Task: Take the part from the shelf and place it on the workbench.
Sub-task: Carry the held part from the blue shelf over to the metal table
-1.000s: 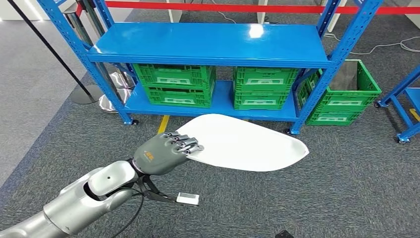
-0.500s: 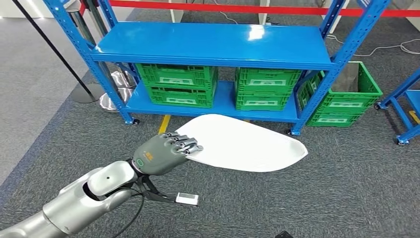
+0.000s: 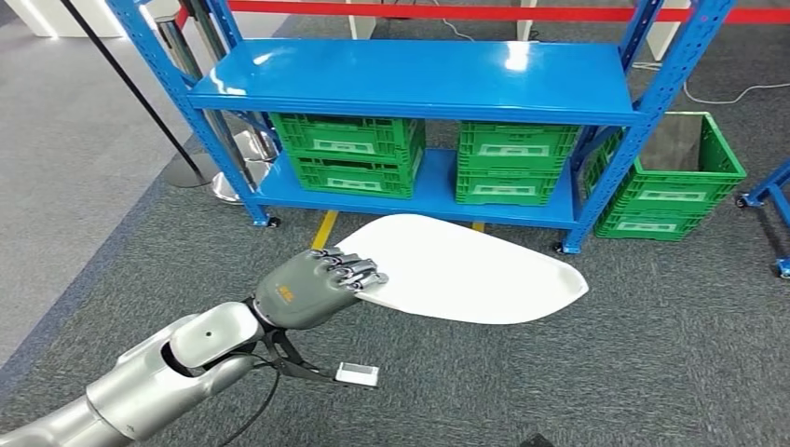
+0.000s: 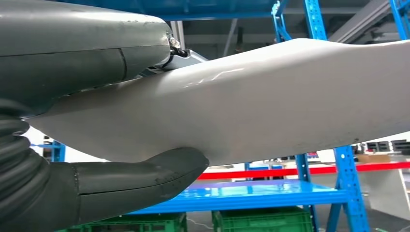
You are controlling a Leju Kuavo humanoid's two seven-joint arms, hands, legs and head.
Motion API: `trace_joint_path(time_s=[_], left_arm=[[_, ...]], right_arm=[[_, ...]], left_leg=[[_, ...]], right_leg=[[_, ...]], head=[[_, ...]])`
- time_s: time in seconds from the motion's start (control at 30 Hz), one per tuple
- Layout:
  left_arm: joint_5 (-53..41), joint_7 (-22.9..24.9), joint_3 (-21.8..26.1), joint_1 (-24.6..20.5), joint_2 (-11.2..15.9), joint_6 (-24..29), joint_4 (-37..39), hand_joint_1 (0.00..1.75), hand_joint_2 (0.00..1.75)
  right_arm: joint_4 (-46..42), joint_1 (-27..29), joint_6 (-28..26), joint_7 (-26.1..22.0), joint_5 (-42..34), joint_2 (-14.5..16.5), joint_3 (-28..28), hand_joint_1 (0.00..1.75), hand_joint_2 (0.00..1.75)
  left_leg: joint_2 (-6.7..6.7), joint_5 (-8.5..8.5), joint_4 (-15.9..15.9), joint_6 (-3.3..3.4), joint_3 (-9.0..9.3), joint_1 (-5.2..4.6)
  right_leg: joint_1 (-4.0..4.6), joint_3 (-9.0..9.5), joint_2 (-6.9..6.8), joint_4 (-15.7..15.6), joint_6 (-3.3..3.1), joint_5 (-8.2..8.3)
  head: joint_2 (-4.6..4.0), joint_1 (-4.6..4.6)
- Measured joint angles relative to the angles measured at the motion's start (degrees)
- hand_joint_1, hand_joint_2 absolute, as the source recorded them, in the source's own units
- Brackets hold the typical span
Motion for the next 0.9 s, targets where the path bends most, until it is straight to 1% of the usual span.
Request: trace_joint_path(time_s=[0.03,0.07,0.1,0.13,0.17,0.2,0.23,0.27,0.3,0.33,0.37,0.4,0.43,0.47,0.5,0.53,0.57,0.6,0.63,0.67,0.7,0.73,0.77,0.8,0.83,0.87,0.9], left_arm=[[0.00,0.00,-0.01,-0.06,0.02,0.00,0.00,1.75,1.75],[0.00,0.00,0.00,-0.11,0.02,-0.01,0.00,1.75,1.75],[0.00,0.00,0.00,-0.14,0.02,-0.01,0.00,1.75,1.75],[0.00,0.00,-0.01,-0.13,0.02,-0.01,0.00,1.75,1.75],[0.00,0.00,-0.01,-0.07,0.02,-0.02,0.00,1.75,1.75],[0.00,0.00,-0.01,-0.04,0.02,-0.02,0.00,1.75,1.75],[0.00,0.00,0.01,-0.05,0.03,-0.02,0.00,1.75,1.75],[0.00,0.00,0.03,-0.12,0.03,-0.02,-0.02,1.75,1.75],[0.00,0.00,0.07,-0.20,0.04,-0.02,-0.03,1.75,1.75],[0.00,0.00,0.09,-0.27,0.05,-0.01,-0.07,1.75,1.75],[0.00,0.00,0.10,-0.32,0.09,0.01,-0.11,1.75,1.75],[0.00,0.00,0.10,-0.31,0.15,0.02,-0.14,1.75,1.75],[-0.01,0.00,0.10,-0.26,0.19,0.03,-0.20,1.75,1.75],[-0.01,0.00,0.10,-0.23,0.26,0.03,-0.24,1.75,1.75],[-0.01,0.00,0.10,-0.26,0.27,0.04,-0.27,1.75,1.75],[-0.01,0.00,0.10,-0.31,0.24,0.04,-0.31,1.75,1.75],[-0.01,0.00,0.07,-0.33,0.21,0.05,-0.31,1.75,1.75],[-0.01,0.00,0.04,-0.25,0.16,0.05,-0.31,1.75,1.75],[-0.02,0.00,0.02,-0.09,0.15,0.05,-0.30,1.75,1.75],[-0.02,0.00,0.01,0.08,0.16,0.05,-0.30,1.75,1.75],[-0.02,0.00,0.01,0.18,0.19,0.05,-0.29,1.75,1.75],[-0.02,0.00,0.01,0.22,0.20,0.05,-0.28,1.75,1.75],[-0.02,0.00,0.01,0.22,0.20,0.05,-0.28,1.75,1.75],[-0.02,0.00,0.01,0.17,0.20,0.05,-0.29,1.75,1.75],[-0.02,0.00,0.01,0.12,0.20,0.06,-0.30,1.75,1.75],[-0.02,0.00,0.01,0.10,0.20,0.08,-0.31,1.75,1.75],[-0.02,0.00,0.01,0.10,0.20,0.10,-0.31,1.75,1.75]], right_arm=[[-0.01,0.00,0.01,-0.01,0.03,0.00,0.00,0.00,1.75],[-0.01,0.06,0.01,-0.01,0.06,0.00,0.00,0.00,1.75],[-0.01,0.12,0.01,-0.01,0.09,0.00,0.00,0.00,1.75],[-0.01,0.17,0.01,0.00,0.10,0.00,0.00,0.00,1.75],[-0.01,0.19,0.00,0.00,0.12,0.00,0.00,0.00,1.75],[-0.01,0.18,0.00,0.00,0.13,0.00,0.00,0.00,1.75],[-0.01,0.13,-0.01,-0.01,0.14,0.01,0.00,0.00,1.75],[0.00,0.11,-0.01,-0.01,0.15,0.10,0.00,0.00,1.75],[0.00,0.08,-0.03,-0.01,0.16,0.16,0.00,0.00,1.75],[0.00,0.06,-0.04,-0.01,0.17,0.26,0.00,0.00,1.75],[0.00,0.00,-0.04,0.01,0.19,0.36,0.00,0.00,1.75],[-0.01,-0.06,-0.04,0.02,0.21,0.41,0.01,0.00,1.75],[-0.02,-0.13,-0.03,0.03,0.24,0.49,0.01,0.00,1.75],[-0.04,-0.18,-0.04,0.03,0.27,0.51,0.02,0.00,1.75],[-0.07,-0.20,-0.08,0.03,0.29,0.54,0.02,0.00,1.75],[-0.10,-0.20,-0.10,0.04,0.29,0.53,0.03,0.00,1.75],[-0.11,-0.15,-0.13,0.04,0.29,0.51,0.03,0.00,1.75],[-0.11,-0.09,-0.13,0.08,0.30,0.50,0.04,0.00,1.75],[-0.11,0.00,-0.13,0.12,0.31,0.46,0.04,0.00,1.75],[-0.11,0.06,-0.13,0.15,0.31,0.41,0.04,0.00,1.75],[-0.12,0.09,-0.13,0.18,0.32,0.35,0.04,0.00,1.75],[-0.13,0.08,-0.14,0.19,0.32,0.31,0.04,0.00,1.75],[-0.13,0.05,-0.14,0.19,0.32,0.27,0.05,0.00,1.75],[-0.14,0.01,-0.14,0.17,0.32,0.25,0.05,0.00,1.75],[-0.14,-0.01,-0.13,0.17,0.32,0.24,0.06,0.00,1.75],[-0.15,-0.02,-0.12,0.17,0.33,0.24,0.07,0.00,1.75],[-0.15,0.00,-0.11,0.16,0.33,0.24,0.07,0.00,1.75]], left_leg=[[0.78,-1.81,2.75,0.05,-1.09,-0.09],[1.49,-4.00,6.56,0.19,-2.58,-0.24],[1.83,-5.92,10.56,0.39,-4.04,-0.39],[1.99,-7.14,13.55,0.69,-5.02,-0.61],[2.06,-7.37,14.75,1.19,-5.13,-0.92],[2.12,-6.60,13.69,1.98,-4.18,-1.38],[2.30,-5.14,10.71,3.07,-2.35,-2.04],[2.99,-3.92,7.00,4.58,-0.18,-2.86],[3.85,-3.02,3.67,5.87,1.65,-3.59],[4.51,-2.63,1.41,6.82,2.82,-4.21],[4.95,-2.66,0.30,7.42,3.32,-4.60],[4.74,-2.47,-0.19,7.49,3.43,-4.73],[4.26,-2.10,-0.98,7.42,3.76,-4.61],[3.87,-1.65,-1.96,7.19,4.19,-4.36],[3.51,-1.18,-2.89,6.90,4.60,-4.03],[3.17,-0.79,-3.65,6.58,4.92,-3.68],[2.80,-0.61,-3.88,6.37,4.94,-3.54],[2.40,-0.54,-3.87,6.32,4.85,-3.44],[1.95,-0.52,-3.80,6.22,4.76,-3.36],[1.49,-0.54,-3.70,6.06,4.70,-3.25],[1.01,-0.59,-3.54,5.82,4.66,-3.10],[0.52,-0.70,-3.28,5.48,4.64,-2.89],[0.05,-0.87,-2.95,5.05,4.58,-2.68],[-0.41,-1.07,-2.44,4.60,4.35,-2.59],[-0.85,-1.15,-2.02,4.14,4.03,-2.53],[-1.24,-1.11,-1.75,3.71,3.68,-2.52],[-1.65,-0.97,-1.63,3.32,3.39,-2.53]], right_leg=[[0.15,-0.14,-0.39,0.00,-0.29,0.13],[0.38,-0.25,-0.81,-0.01,-0.49,0.23],[0.68,-0.37,-1.31,-0.02,-0.60,0.28],[1.01,-0.47,-1.79,-0.02,-0.70,0.30],[1.41,-0.54,-2.26,-0.02,-0.81,0.31],[1.84,-0.55,-2.72,-0.02,-0.92,0.30],[2.27,-0.50,-3.15,-0.03,-1.06,0.26],[2.55,-0.42,-3.60,-0.07,-1.22,0.21],[2.81,-0.37,-4.05,-0.11,-1.31,0.16],[2.89,-0.37,-4.53,-0.16,-1.33,0.15],[2.84,-0.38,-5.03,-0.29,-1.27,0.18],[2.86,-0.32,-5.52,-0.51,-1.14,0.26],[2.83,-0.23,-5.81,-0.73,-0.96,0.25],[2.79,-0.26,-5.39,-0.66,-0.75,0.00],[2.76,-0.66,-4.50,0.23,-0.50,-0.70],[2.64,-1.64,-3.38,2.25,-0.18,-1.89],[2.40,-3.17,-2.29,5.42,0.21,-3.44],[2.15,-4.97,-1.76,9.04,0.59,-4.95],[1.90,-6.54,-1.56,12.03,0.99,-5.83],[1.65,-7.41,-1.49,13.46,1.37,-5.75],[1.42,-7.19,-1.48,12.65,1.72,-4.53],[1.17,-5.90,-1.33,9.76,2.03,-2.47],[0.90,-4.06,-0.61,5.97,2.32,-0.65],[0.71,-2.27,0.28,2.42,2.37,0.53],[0.60,-1.02,1.02,0.09,2.06,1.07],[0.62,-0.47,1.52,-0.86,1.59,0.95],[0.73,-0.35,1.36,-1.01,0.98,0.92]], head=[[0.01,-0.11],[0.01,-0.18],[0.01,-0.22],[0.01,-0.21],[0.00,-0.22],[0.00,-0.22],[0.00,-0.22],[0.01,-0.16],[0.01,-0.01],[0.01,0.11],[0.01,0.22],[0.01,0.27],[0.00,0.23],[0.00,0.24],[0.00,0.28],[0.00,0.34],[0.00,0.37],[0.00,0.38],[0.01,0.37],[0.01,0.33],[0.01,0.33],[0.01,0.34],[0.01,0.35],[0.01,0.38],[0.00,0.34],[0.00,0.33],[0.00,0.31]])
